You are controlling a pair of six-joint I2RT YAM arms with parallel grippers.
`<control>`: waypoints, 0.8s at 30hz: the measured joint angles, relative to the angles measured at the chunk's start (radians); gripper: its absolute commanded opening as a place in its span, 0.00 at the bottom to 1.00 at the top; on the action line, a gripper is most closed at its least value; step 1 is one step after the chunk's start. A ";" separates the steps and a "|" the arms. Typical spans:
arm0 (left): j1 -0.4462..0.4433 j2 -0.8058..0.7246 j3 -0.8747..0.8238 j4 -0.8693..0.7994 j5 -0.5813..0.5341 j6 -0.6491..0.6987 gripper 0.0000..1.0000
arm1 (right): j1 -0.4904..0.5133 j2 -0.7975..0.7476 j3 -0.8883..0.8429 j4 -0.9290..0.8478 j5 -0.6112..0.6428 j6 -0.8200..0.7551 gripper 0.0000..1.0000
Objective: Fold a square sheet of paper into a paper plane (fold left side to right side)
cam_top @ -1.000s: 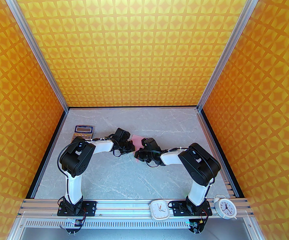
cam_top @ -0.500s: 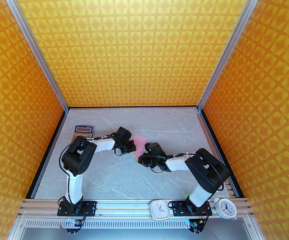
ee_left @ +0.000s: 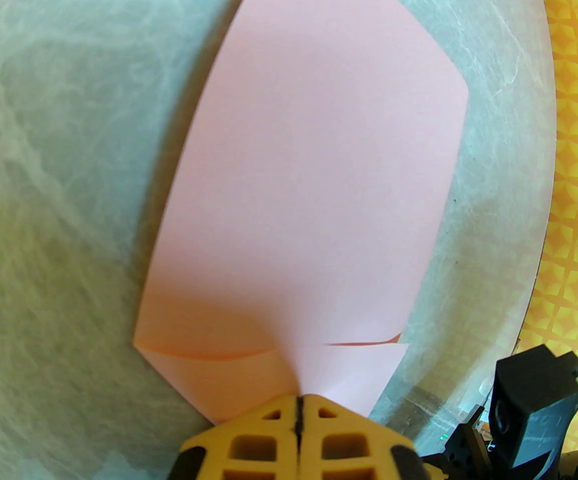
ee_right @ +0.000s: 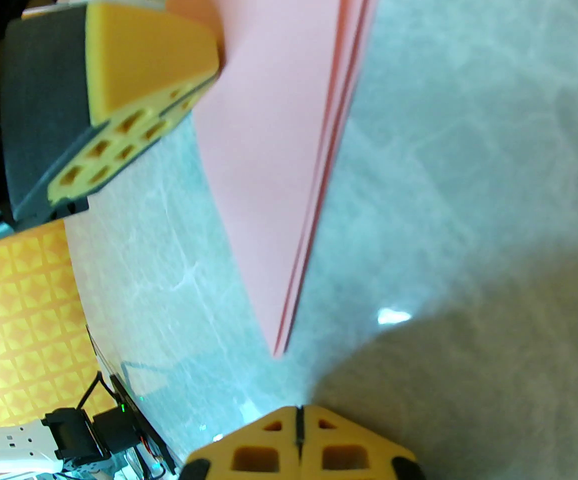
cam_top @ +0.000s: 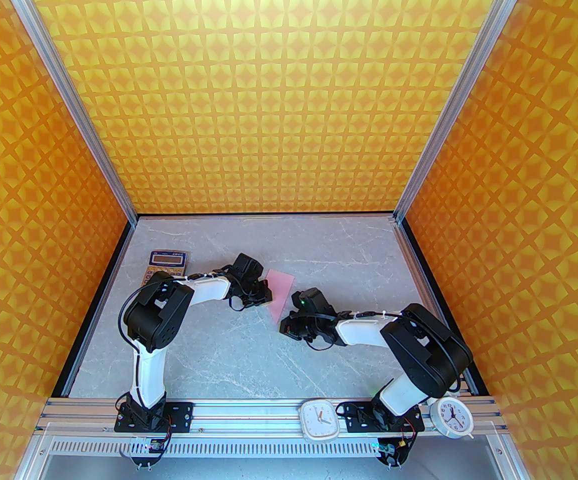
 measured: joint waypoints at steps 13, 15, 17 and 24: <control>0.000 0.000 0.000 0.000 0.000 0.000 0.00 | -0.042 0.195 0.190 0.056 -0.032 0.043 0.00; 0.000 0.000 0.000 0.000 0.000 0.000 0.00 | -0.046 0.214 0.205 0.061 -0.029 0.049 0.00; 0.000 0.000 0.000 0.000 0.000 0.000 0.00 | -0.049 0.222 0.208 0.064 -0.024 0.054 0.00; -0.001 0.000 0.001 0.004 -0.003 0.000 0.00 | -0.054 0.229 0.224 0.047 -0.005 0.067 0.00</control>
